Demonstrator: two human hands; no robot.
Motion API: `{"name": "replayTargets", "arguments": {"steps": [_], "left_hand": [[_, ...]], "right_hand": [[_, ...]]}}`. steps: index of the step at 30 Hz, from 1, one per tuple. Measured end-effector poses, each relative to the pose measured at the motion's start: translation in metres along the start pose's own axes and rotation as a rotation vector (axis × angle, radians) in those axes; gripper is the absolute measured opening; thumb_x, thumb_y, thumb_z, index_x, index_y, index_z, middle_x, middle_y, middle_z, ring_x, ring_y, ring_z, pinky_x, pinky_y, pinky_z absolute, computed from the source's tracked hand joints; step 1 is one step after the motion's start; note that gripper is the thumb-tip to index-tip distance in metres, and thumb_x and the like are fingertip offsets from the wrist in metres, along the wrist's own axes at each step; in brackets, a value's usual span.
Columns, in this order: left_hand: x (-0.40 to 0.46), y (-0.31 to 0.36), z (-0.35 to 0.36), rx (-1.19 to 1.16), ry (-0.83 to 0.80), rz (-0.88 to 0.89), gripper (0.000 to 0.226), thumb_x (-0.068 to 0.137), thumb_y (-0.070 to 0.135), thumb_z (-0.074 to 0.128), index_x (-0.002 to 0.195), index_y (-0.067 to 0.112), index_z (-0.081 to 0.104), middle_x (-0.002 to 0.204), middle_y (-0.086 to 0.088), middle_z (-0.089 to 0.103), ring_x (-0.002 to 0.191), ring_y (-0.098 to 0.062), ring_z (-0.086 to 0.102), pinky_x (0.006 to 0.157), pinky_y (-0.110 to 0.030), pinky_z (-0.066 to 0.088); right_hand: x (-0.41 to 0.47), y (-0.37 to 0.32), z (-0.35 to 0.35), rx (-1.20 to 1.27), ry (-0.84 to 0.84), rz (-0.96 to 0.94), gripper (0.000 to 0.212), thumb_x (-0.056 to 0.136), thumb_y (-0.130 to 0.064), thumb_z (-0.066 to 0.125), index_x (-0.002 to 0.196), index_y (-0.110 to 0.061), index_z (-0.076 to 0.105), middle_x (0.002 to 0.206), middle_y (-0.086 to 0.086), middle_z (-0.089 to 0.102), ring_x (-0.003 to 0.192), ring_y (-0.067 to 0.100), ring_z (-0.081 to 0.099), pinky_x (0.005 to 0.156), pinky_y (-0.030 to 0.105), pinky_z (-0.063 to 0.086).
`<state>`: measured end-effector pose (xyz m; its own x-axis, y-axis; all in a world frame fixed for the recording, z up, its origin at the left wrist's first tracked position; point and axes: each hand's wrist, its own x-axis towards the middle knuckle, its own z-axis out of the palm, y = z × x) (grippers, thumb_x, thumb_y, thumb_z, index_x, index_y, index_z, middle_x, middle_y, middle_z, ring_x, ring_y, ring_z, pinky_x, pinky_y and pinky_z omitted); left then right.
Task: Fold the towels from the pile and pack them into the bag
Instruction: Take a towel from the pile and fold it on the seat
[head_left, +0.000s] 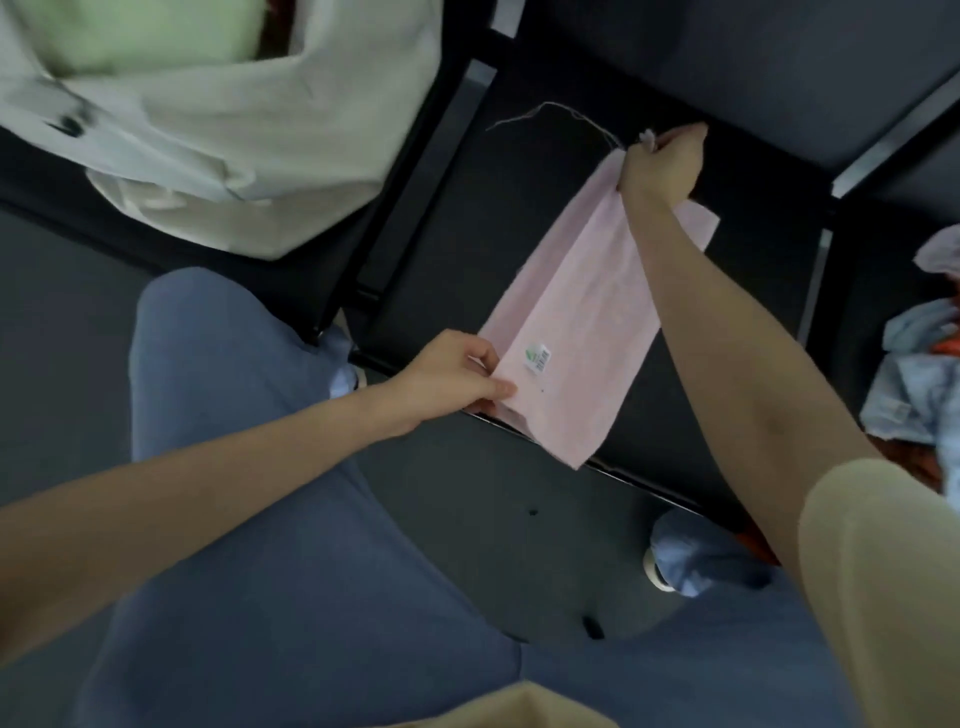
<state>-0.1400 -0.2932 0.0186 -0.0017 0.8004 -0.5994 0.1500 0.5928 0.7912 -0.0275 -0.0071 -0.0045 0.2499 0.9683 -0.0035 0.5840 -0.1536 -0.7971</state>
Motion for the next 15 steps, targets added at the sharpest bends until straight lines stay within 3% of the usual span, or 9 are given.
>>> {"name": "replayTargets", "arguments": {"steps": [4, 7, 11, 15], "left_hand": [[0.012, -0.014, -0.006, 0.318, 0.157, 0.019, 0.018, 0.082, 0.015, 0.069, 0.069, 0.014, 0.057, 0.067, -0.004, 0.069, 0.062, -0.018, 0.069, 0.069, -0.035, 0.058], [0.013, -0.017, -0.010, 0.516, 0.199, -0.017, 0.011, 0.080, 0.024, 0.064, 0.077, 0.013, 0.062, 0.073, -0.002, 0.070, 0.071, -0.021, 0.068, 0.070, -0.039, 0.057], [0.005, -0.016, -0.011, 0.691, 0.256, -0.023, 0.013, 0.077, 0.034, 0.064, 0.080, 0.020, 0.064, 0.079, 0.005, 0.069, 0.078, -0.017, 0.066, 0.070, -0.034, 0.056], [0.003, -0.018, -0.012, 0.722, 0.413, 0.054, 0.029, 0.076, 0.049, 0.067, 0.081, 0.021, 0.063, 0.080, 0.007, 0.067, 0.077, -0.015, 0.063, 0.067, -0.034, 0.054]], "right_hand": [[-0.004, 0.006, 0.017, -0.034, -0.111, 0.175, 0.031, 0.094, -0.021, 0.057, 0.120, -0.007, 0.047, 0.103, 0.001, 0.060, 0.087, 0.010, 0.064, 0.076, 0.021, 0.054], [-0.013, 0.007, 0.016, 0.044, -0.167, 0.198, 0.022, 0.094, -0.023, 0.058, 0.108, -0.011, 0.046, 0.090, 0.006, 0.065, 0.069, 0.015, 0.071, 0.063, 0.030, 0.060], [-0.051, 0.010, -0.017, 0.119, -0.174, 0.084, 0.015, 0.095, -0.020, 0.056, 0.104, -0.015, 0.045, 0.088, -0.003, 0.058, 0.077, 0.012, 0.068, 0.060, 0.024, 0.058], [-0.119, 0.051, -0.073, 0.069, -0.075, -0.086, 0.012, 0.091, -0.012, 0.059, 0.101, -0.007, 0.055, 0.083, -0.011, 0.055, 0.075, 0.001, 0.058, 0.068, 0.011, 0.049]]}}
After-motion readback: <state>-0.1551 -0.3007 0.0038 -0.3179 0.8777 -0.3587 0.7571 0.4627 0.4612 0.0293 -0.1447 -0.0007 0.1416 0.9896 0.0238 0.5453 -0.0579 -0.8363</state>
